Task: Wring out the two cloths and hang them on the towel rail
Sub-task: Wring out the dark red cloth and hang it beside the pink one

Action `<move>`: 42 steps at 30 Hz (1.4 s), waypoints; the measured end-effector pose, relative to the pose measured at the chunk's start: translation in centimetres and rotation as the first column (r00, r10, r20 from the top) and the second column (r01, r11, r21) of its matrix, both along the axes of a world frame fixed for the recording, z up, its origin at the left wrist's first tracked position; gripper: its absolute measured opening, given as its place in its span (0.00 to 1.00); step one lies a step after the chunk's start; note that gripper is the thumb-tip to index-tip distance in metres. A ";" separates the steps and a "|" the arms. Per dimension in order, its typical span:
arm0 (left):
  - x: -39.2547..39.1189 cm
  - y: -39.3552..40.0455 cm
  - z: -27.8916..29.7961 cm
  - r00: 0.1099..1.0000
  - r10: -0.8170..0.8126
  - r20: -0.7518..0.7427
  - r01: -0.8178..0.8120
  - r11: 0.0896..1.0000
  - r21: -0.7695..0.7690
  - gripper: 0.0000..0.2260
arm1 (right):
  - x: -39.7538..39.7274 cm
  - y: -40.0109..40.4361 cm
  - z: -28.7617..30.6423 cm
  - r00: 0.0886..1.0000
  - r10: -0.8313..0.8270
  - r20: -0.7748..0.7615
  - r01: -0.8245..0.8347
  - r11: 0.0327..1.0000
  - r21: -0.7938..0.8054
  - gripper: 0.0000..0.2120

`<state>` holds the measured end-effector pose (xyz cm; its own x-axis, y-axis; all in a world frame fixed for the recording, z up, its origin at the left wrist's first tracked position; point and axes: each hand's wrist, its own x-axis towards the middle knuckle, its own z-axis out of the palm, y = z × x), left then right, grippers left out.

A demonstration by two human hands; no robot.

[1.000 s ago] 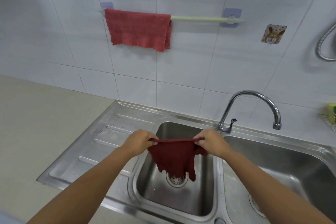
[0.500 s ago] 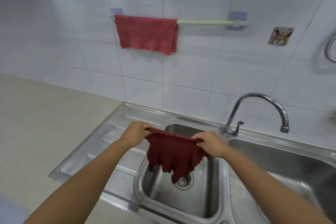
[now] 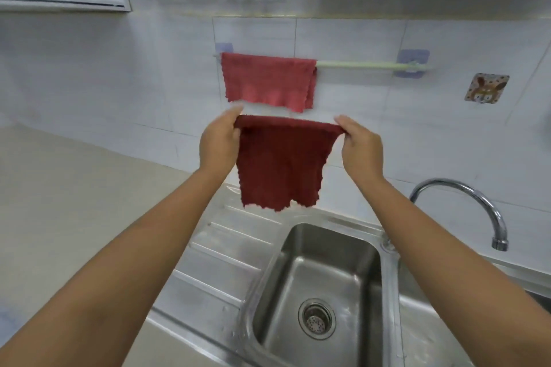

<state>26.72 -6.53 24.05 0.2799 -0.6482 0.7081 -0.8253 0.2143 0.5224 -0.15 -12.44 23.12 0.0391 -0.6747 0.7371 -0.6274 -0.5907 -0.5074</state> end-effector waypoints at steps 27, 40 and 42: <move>5.5 0.5 -0.8 0.984 0.025 0.177 -0.009 0.996 -0.093 0.20 | 4.5 0.2 0.1 0.990 -0.140 -0.012 0.138 0.986 -0.090 0.25; 6.0 0.3 -3.9 0.927 -0.373 0.050 0.253 0.717 0.649 0.13 | 3.1 1.3 -3.0 0.914 0.016 -0.406 0.251 0.763 0.595 0.20; 5.4 0.3 -3.8 0.920 -0.393 -0.014 0.312 0.708 0.634 0.13 | 2.9 1.5 -3.1 0.960 0.027 -0.279 0.169 0.741 0.650 0.20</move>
